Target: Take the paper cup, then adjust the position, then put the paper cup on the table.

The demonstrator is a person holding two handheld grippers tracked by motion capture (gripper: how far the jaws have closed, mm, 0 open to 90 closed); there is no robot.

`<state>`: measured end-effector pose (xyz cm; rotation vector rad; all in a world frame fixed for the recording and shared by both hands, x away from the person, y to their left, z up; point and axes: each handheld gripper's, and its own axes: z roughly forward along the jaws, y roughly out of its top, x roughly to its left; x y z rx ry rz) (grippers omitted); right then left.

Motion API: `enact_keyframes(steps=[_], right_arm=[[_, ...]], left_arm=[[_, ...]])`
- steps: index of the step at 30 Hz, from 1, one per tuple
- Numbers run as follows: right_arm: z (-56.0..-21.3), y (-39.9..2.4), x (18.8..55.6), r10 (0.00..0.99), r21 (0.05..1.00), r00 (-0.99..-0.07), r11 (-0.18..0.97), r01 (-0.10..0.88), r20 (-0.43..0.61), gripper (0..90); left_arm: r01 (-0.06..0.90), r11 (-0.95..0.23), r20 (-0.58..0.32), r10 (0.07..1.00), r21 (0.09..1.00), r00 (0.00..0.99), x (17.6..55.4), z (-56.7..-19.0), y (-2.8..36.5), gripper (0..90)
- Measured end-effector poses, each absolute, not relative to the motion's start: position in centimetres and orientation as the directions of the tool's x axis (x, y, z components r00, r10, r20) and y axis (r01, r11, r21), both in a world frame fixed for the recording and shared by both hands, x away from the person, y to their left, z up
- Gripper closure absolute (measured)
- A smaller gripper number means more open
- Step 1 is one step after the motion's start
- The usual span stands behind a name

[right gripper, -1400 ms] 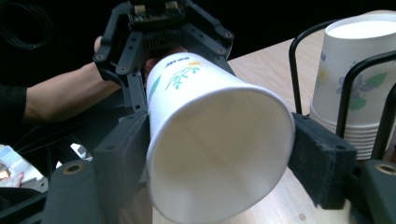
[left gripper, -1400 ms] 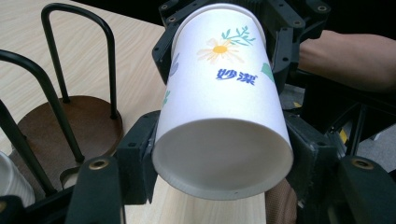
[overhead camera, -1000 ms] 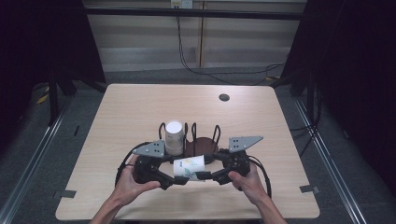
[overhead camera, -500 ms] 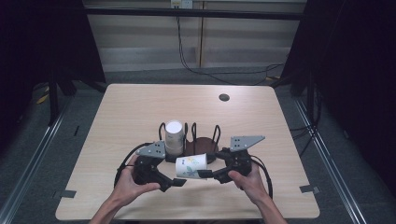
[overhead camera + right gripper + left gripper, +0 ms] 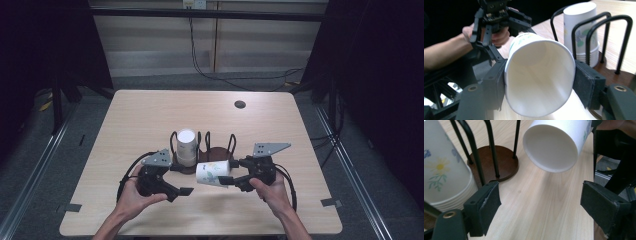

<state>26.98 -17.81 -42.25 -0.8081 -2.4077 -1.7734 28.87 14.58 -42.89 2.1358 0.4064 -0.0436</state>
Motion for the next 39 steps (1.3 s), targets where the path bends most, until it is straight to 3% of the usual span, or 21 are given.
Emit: enact_keyframes(steps=[10, 39], right_arm=[[-42.2, -19.6, 26.7, 0.444, 0.855, -0.834, 0.235, 0.462, 0.328, 32.8], [-41.1, -26.0, 28.1, 0.619, 0.765, -0.726, 0.299, 0.570, 0.300, 32.2]], left_arm=[[0.340, -0.479, -0.182, 0.346, 0.809, 0.920, 29.4, -42.6, 16.3, 16.0], [0.357, -0.484, -0.181, 0.372, 0.799, 0.910, 29.6, -43.4, 17.3, 16.3]])
